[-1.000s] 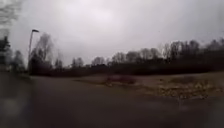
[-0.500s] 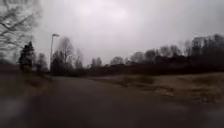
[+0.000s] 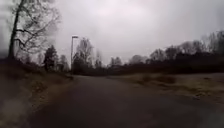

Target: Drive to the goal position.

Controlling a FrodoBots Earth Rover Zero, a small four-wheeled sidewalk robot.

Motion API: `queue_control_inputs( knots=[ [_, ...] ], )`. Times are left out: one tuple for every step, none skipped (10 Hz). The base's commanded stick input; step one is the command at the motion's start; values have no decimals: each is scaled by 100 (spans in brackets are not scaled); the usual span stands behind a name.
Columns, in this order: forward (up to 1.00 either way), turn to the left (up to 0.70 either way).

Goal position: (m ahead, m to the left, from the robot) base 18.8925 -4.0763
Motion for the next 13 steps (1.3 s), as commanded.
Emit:
queue_control_inputs(
  knots=[
    [0, 70],
    [0, 53],
    [0, 0],
    [0, 0],
    [0, 0],
    [1, 0],
    [7, 0],
    [60, 0],
    [68, 0],
    [68, 0],
    [68, 0],
    [68, 0],
    [68, 0]
  ],
)
